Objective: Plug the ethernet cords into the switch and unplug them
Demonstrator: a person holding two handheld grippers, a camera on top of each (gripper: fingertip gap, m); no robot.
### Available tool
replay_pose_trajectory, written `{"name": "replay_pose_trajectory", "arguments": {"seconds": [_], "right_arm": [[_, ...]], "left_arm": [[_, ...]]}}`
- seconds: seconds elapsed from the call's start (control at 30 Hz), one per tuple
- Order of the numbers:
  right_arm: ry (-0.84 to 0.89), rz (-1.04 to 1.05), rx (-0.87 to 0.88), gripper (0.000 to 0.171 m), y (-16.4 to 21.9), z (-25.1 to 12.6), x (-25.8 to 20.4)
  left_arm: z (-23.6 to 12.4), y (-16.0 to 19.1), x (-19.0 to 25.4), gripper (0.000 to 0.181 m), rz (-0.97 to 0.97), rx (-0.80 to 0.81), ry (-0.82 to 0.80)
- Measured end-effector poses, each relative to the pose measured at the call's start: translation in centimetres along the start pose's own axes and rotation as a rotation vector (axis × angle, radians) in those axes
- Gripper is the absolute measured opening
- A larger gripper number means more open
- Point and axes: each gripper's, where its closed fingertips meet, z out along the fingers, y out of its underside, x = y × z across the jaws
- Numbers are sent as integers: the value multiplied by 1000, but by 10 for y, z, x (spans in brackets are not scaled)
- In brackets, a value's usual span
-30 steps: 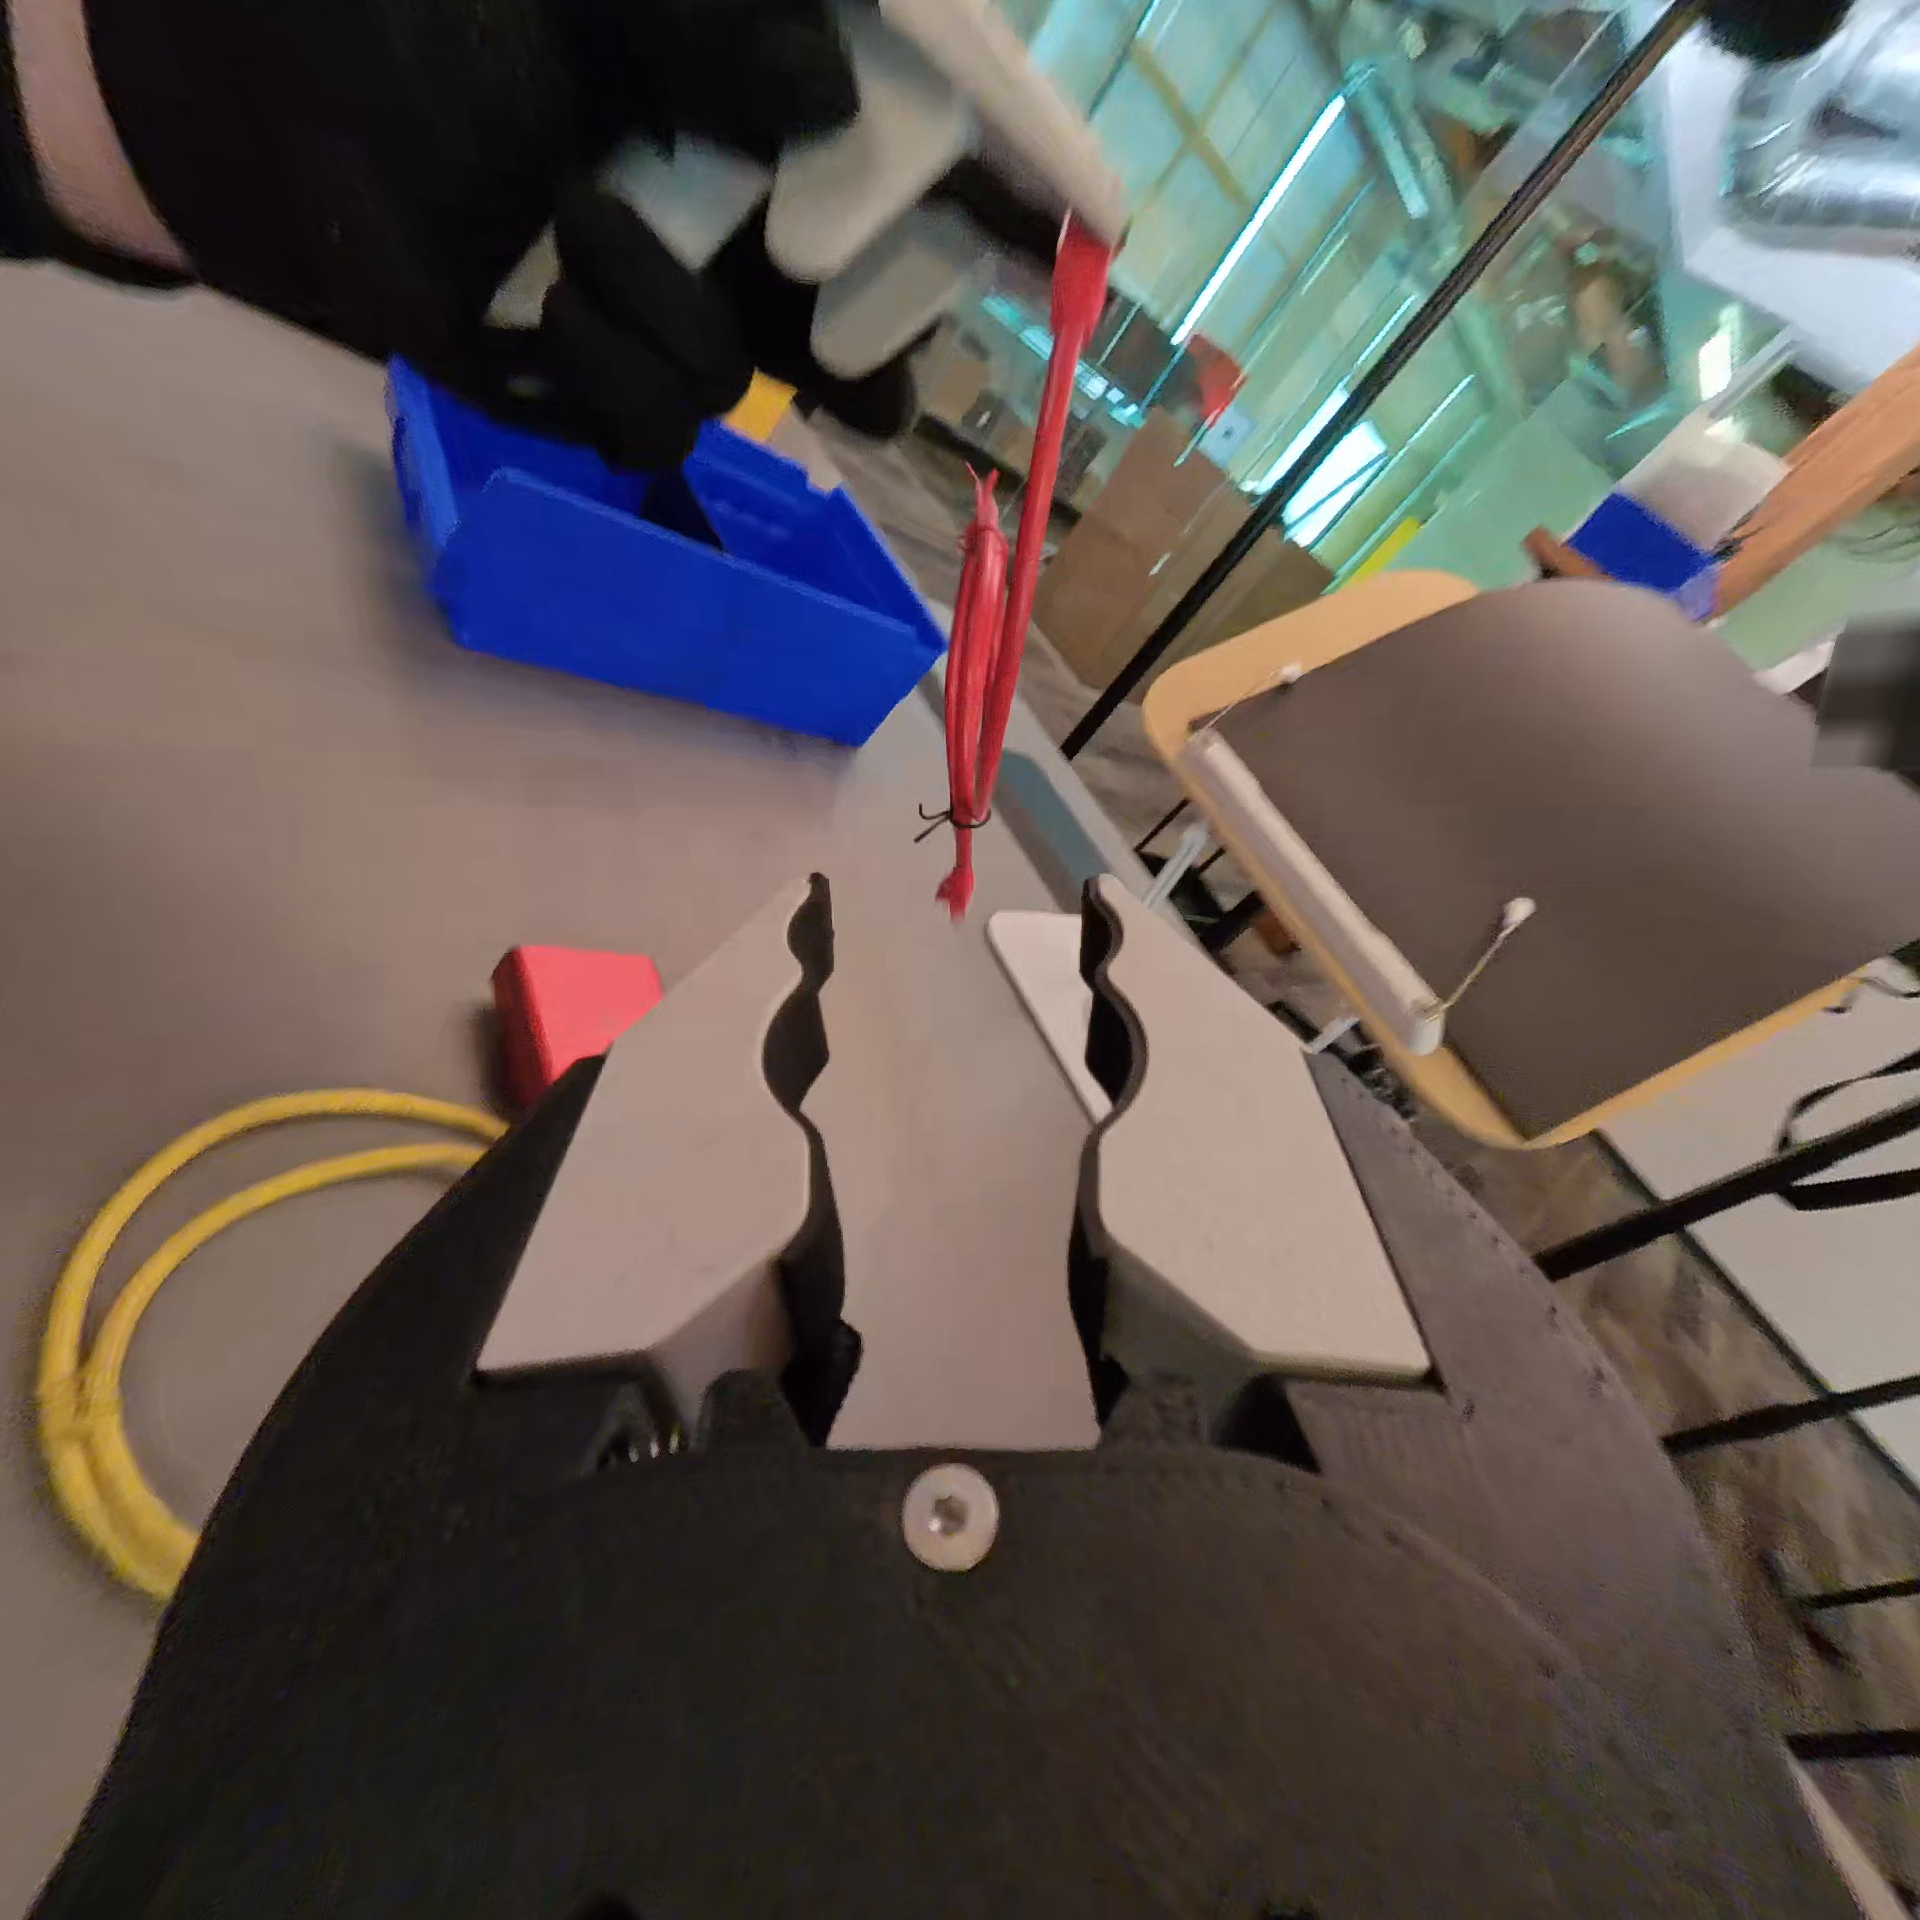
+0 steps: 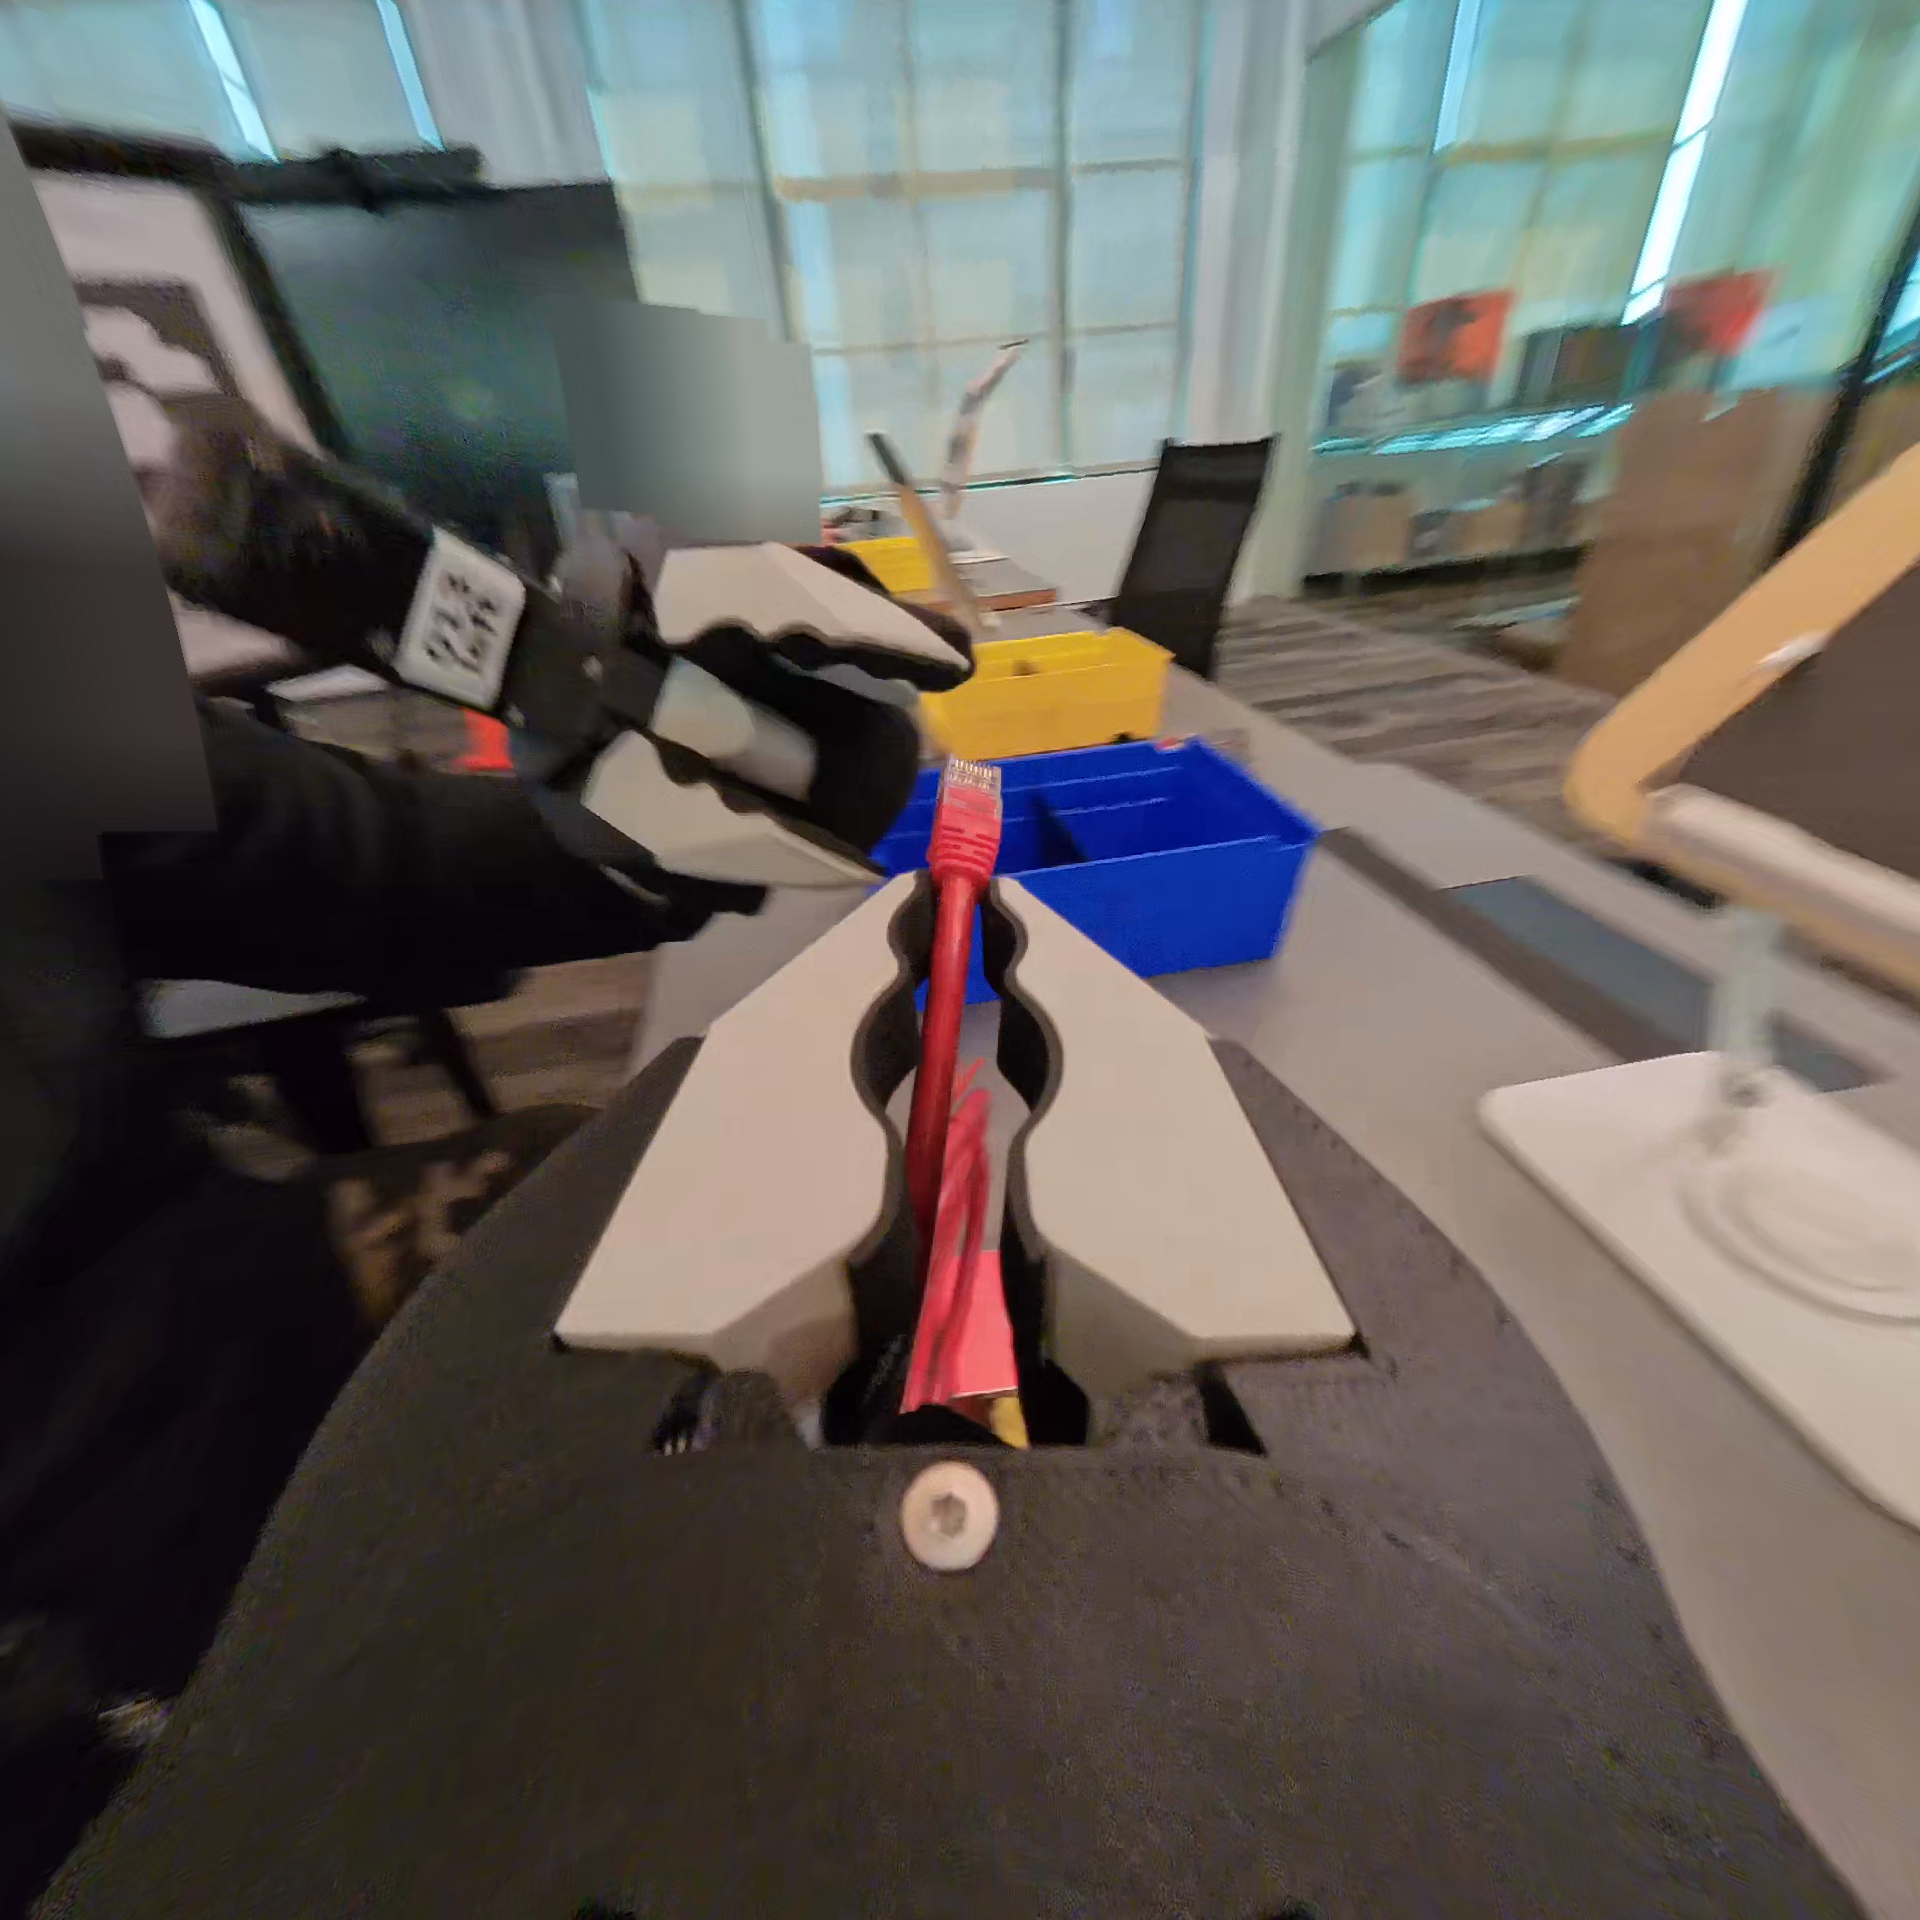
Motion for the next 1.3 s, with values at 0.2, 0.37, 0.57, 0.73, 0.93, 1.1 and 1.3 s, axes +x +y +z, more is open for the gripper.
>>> {"name": "replay_pose_trajectory", "arguments": {"seconds": [0.2,0.37,0.57,0.73,0.93,1.1,1.3], "right_arm": [[-172,174,-35,6,21,4,-19],[-197,223,-13,6,25,5,-21],[9,-108,-15,34,18,-4,-8],[113,-771,-176,44,12,-1,-41],[142,-1176,-387,42,26,18,-60],[186,-1223,-327,32,24,18,-62],[164,-1290,-299,12,23,12,-77]], "left_arm": [[5,-4,26,25,258,3,40],[1,2,37,13,160,-42,155],[-4,4,32,12,-445,-58,436],[-15,-5,35,11,-820,-28,819],[-30,-20,47,11,-893,-9,1173],[-41,-32,50,11,-912,63,1339],[-56,-42,60,11,-965,171,1536]]}}
